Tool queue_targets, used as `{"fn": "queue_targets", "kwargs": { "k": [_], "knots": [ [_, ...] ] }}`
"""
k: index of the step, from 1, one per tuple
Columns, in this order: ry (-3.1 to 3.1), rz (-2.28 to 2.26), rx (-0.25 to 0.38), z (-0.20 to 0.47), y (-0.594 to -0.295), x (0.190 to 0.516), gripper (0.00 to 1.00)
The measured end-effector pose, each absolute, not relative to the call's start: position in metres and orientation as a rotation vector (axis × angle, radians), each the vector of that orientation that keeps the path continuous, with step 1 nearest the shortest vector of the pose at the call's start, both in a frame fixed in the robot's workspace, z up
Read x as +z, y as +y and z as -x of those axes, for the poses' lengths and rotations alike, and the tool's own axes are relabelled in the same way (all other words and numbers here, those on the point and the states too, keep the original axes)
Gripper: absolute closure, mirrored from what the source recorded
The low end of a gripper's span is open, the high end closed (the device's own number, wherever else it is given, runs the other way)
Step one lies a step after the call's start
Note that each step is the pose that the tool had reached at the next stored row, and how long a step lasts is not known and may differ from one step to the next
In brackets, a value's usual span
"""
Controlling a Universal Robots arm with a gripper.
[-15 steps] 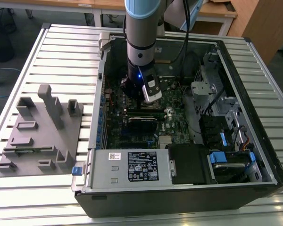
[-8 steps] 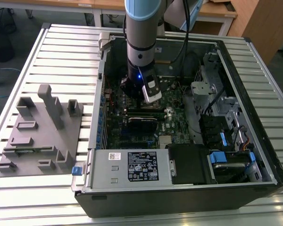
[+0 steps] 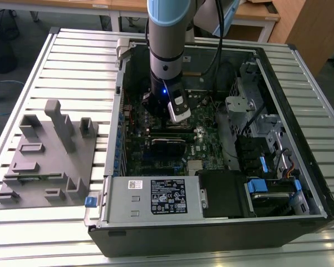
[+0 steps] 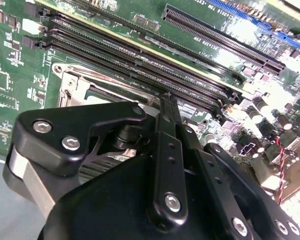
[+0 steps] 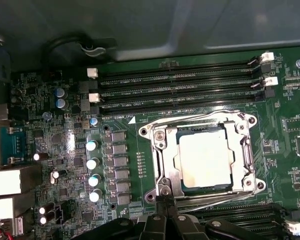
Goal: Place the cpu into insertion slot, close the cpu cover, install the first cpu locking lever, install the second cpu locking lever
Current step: 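Install the second cpu locking lever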
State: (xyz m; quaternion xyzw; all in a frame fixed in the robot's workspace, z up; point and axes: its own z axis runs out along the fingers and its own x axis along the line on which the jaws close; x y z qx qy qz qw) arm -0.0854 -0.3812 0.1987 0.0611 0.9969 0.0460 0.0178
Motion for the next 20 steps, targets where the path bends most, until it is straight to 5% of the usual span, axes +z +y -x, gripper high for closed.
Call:
{"fn": "queue_targets", "kwargs": {
  "k": [20],
  "knots": [
    [3.096, -0.190, 0.193, 0.085, -0.381, 0.230, 0.90]
  ]
}}
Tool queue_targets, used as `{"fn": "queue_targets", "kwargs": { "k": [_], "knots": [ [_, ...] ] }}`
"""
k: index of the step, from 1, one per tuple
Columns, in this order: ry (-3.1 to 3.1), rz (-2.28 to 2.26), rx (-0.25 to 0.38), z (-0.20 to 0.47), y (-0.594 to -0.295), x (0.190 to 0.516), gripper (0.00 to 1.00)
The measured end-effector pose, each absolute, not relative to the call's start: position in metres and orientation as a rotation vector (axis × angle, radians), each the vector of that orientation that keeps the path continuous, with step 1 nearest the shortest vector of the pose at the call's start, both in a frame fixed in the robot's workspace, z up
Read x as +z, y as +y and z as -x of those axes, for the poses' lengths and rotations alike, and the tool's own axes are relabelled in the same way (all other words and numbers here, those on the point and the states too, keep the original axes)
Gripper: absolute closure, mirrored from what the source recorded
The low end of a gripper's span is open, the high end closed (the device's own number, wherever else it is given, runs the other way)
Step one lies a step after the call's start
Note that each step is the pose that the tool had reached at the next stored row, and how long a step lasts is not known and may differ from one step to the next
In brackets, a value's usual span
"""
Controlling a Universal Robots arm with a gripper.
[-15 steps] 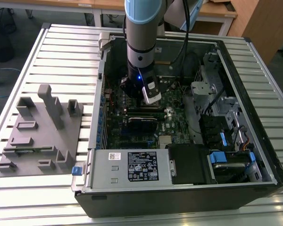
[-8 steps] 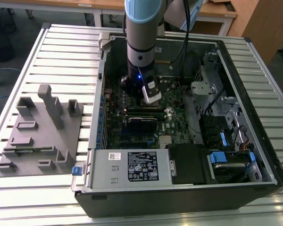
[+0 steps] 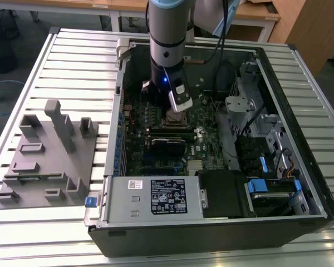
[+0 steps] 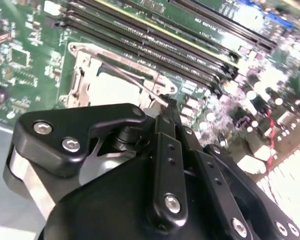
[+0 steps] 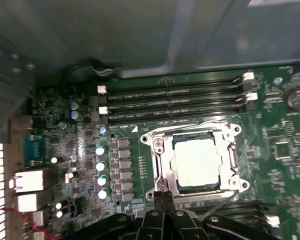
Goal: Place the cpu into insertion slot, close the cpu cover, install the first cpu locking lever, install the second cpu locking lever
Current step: 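Install the second cpu locking lever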
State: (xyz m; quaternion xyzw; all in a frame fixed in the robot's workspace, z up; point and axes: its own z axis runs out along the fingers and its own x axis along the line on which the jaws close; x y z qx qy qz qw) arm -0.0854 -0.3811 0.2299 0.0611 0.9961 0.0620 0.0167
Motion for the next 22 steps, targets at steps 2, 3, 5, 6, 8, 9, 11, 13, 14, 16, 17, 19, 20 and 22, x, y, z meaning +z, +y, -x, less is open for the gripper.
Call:
{"fn": "queue_targets", "kwargs": {
  "k": [2, 3, 5, 6, 8, 9, 11, 13, 14, 16, 17, 19, 20, 22],
  "knots": [
    [3.096, -0.190, 0.193, 0.085, -0.381, 0.238, 0.90],
    [3.096, -0.190, 0.193, 0.085, -0.381, 0.242, 0.90],
    [3.096, -0.190, 0.193, 0.085, -0.381, 0.250, 0.90],
    [3.096, -0.190, 0.193, 0.085, -0.381, 0.253, 0.90],
    [3.096, -0.190, 0.193, 0.085, -0.381, 0.258, 0.90],
    [3.097, -0.190, 0.193, 0.085, -0.381, 0.260, 0.90],
    [3.096, -0.189, 0.194, 0.084, -0.381, 0.260, 0.90],
    [3.096, -0.190, 0.193, 0.082, -0.381, 0.260, 0.90],
    [3.097, -0.190, 0.193, 0.080, -0.381, 0.260, 0.90],
    [3.096, -0.190, 0.193, 0.076, -0.381, 0.260, 0.90],
    [3.096, -0.190, 0.193, 0.073, -0.381, 0.260, 0.90],
    [3.096, -0.190, 0.193, 0.069, -0.381, 0.260, 0.90],
    [3.097, -0.190, 0.193, 0.067, -0.381, 0.260, 0.90],
    [3.096, -0.190, 0.194, 0.065, -0.381, 0.259, 0.90]
  ]
}}
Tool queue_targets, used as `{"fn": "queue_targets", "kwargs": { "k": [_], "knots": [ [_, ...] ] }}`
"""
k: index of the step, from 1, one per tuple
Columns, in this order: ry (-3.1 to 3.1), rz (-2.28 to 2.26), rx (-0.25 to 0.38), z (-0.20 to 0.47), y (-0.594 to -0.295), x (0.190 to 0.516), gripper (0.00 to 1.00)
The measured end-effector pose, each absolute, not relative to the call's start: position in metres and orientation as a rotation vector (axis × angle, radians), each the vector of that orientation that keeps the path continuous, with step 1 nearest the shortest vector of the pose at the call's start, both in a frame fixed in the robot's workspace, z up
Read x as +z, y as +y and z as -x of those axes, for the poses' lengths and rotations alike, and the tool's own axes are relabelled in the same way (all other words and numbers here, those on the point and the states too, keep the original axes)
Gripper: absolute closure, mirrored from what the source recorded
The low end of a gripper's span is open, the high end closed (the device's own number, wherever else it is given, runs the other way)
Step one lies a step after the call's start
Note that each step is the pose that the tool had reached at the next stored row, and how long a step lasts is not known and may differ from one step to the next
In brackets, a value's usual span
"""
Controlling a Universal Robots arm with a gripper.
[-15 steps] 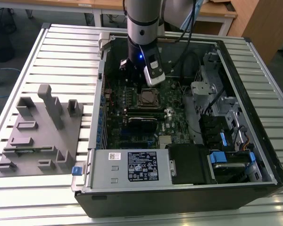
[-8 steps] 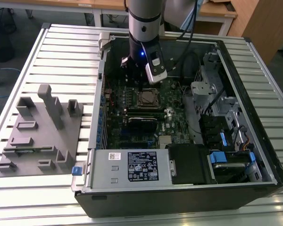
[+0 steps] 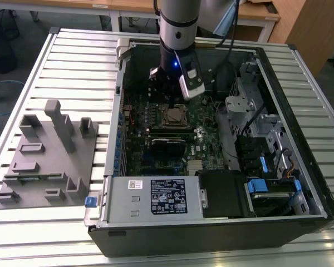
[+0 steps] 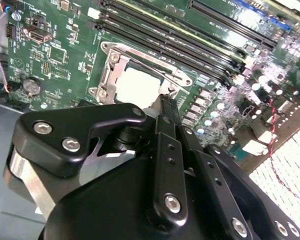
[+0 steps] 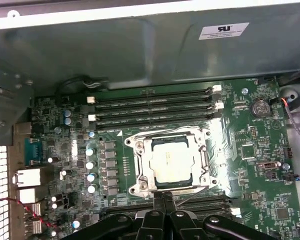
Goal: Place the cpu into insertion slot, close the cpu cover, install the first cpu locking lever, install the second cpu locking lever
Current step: 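Install the second cpu locking lever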
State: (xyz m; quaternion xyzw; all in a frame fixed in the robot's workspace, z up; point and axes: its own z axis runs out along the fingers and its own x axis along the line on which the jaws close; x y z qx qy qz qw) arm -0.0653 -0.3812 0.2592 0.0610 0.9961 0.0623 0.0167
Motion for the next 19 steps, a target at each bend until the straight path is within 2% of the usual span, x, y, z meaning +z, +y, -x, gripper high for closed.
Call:
{"fn": "queue_targets", "kwargs": {
  "k": [19],
  "knots": [
    [3.096, -0.190, 0.193, 0.064, -0.398, 0.242, 0.90]
  ]
}}
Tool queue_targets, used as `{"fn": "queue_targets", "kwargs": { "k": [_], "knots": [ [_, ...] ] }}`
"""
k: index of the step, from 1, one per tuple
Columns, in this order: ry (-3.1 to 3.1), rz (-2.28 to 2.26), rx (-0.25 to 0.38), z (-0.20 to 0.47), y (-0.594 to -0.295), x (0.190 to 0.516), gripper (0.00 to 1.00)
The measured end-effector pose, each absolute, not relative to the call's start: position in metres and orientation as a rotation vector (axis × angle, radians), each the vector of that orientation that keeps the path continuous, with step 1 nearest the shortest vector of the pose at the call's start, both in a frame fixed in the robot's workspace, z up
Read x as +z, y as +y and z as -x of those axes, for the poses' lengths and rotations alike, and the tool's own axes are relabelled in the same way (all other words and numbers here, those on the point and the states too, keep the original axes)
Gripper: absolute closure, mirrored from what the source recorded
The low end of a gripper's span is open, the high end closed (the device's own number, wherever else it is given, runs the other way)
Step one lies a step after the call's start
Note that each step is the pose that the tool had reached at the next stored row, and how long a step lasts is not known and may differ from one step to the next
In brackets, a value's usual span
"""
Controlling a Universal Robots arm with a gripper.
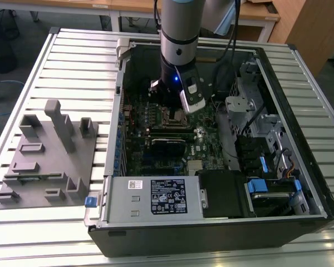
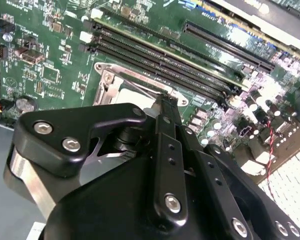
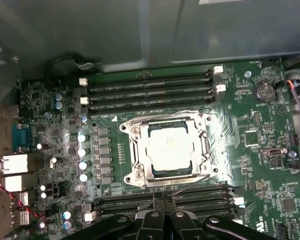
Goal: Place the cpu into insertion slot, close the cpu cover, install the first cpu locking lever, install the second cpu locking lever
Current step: 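Install the second cpu locking lever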
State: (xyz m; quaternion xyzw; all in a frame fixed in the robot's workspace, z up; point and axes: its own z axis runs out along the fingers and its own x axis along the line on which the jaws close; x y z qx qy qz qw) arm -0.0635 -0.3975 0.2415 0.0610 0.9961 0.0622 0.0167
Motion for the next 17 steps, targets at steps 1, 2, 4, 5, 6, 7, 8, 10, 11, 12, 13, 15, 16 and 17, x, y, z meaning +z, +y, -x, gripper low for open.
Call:
{"fn": "queue_targets", "kwargs": {
  "k": [1, 2, 4, 5, 6, 7, 8, 10, 11, 12, 13, 15, 16, 17],
  "knots": [
    [3.096, -0.190, 0.193, 0.064, -0.398, 0.240, 0.90],
    [3.097, -0.190, 0.193, 0.064, -0.399, 0.238, 0.90],
    [3.097, -0.190, 0.193, 0.064, -0.399, 0.235, 0.90],
    [3.097, -0.190, 0.193, 0.064, -0.399, 0.234, 0.90],
    [3.097, -0.190, 0.193, 0.064, -0.399, 0.233, 0.90],
    [3.097, -0.190, 0.193, 0.064, -0.399, 0.233, 0.90],
    [3.098, -0.190, 0.193, 0.064, -0.399, 0.232, 0.90],
    [3.097, -0.190, 0.193, 0.064, -0.399, 0.231, 0.90],
    [3.098, -0.190, 0.193, 0.065, -0.399, 0.230, 0.90],
    [3.098, -0.190, 0.193, 0.065, -0.399, 0.229, 0.90],
    [3.098, -0.190, 0.193, 0.066, -0.399, 0.228, 0.90],
    [3.098, -0.190, 0.193, 0.067, -0.399, 0.225, 0.90],
    [3.098, -0.190, 0.193, 0.067, -0.399, 0.224, 0.90],
    [3.099, -0.190, 0.193, 0.068, -0.399, 0.223, 0.90]
  ]
}}
